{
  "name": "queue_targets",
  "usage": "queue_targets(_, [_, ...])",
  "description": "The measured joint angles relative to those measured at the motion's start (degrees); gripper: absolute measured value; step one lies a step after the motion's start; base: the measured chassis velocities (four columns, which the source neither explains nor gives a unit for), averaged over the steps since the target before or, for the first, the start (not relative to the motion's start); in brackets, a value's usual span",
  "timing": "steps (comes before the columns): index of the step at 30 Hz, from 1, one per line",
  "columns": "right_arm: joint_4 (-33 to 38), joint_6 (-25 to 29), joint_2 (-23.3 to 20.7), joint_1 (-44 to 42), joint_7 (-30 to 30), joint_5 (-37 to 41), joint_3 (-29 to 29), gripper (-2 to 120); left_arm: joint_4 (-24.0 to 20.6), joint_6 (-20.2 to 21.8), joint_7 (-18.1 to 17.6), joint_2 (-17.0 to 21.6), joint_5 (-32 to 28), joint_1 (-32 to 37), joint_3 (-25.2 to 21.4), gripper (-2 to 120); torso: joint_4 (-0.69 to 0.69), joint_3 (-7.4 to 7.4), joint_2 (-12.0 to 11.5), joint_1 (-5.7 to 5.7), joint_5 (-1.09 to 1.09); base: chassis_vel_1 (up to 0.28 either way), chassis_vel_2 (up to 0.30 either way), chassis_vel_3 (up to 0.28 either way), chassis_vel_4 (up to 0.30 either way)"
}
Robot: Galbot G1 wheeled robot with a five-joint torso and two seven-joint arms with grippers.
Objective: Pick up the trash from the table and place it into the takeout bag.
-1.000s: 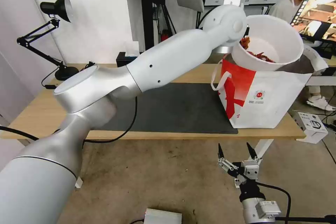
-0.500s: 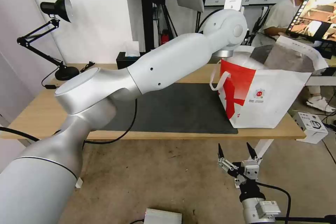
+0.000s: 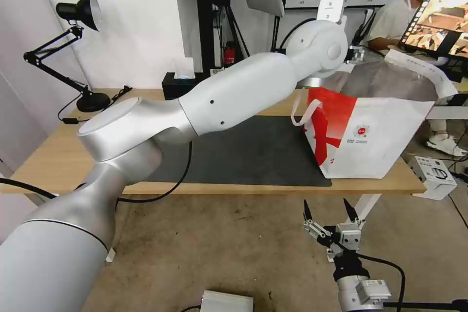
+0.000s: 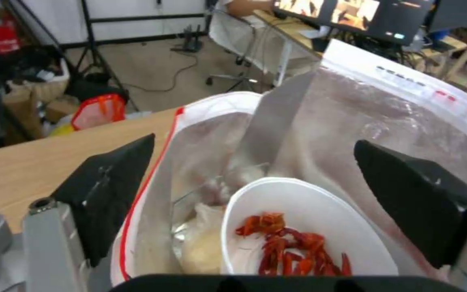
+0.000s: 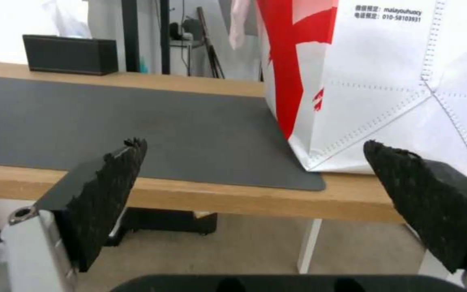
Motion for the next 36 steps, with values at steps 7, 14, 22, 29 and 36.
queue_targets(7, [0.0,0.0,0.0,0.0,0.0,0.0,0.0,100,-0.3,-4.9,7.6,0.5,11.8,3.6,-0.8,100,-0.01,0.00,0.0,0.00,0.00,0.000,0.000,0.000,0.000])
queue_targets(14, [0.0,0.0,0.0,0.0,0.0,0.0,0.0,100,-4.6,-10.0,12.0,7.1,16.2,6.3,-1.2,100,0.00,0.00,0.0,0.00,-0.01,0.000,0.000,0.000,0.000])
queue_targets(22, [0.0,0.0,0.0,0.0,0.0,0.0,0.0,100,-10.6,-11.7,19.9,18.8,28.3,9.1,-0.6,100,0.02,0.00,0.0,0.00,-0.04,0.000,0.000,0.000,0.000])
queue_targets(29, [0.0,0.0,0.0,0.0,0.0,0.0,0.0,100,-15.5,-12.5,21.4,24.1,36.1,12.5,-2.6,100,-0.02,0.00,0.0,0.00,-0.01,0.000,0.000,0.000,0.000])
queue_targets(36, [0.0,0.0,0.0,0.0,0.0,0.0,0.0,100,-23.6,-11.1,20.8,35.8,42.4,24.7,-12.6,100,0.00,0.00,0.0,0.00,-0.04,0.000,0.000,0.000,0.000])
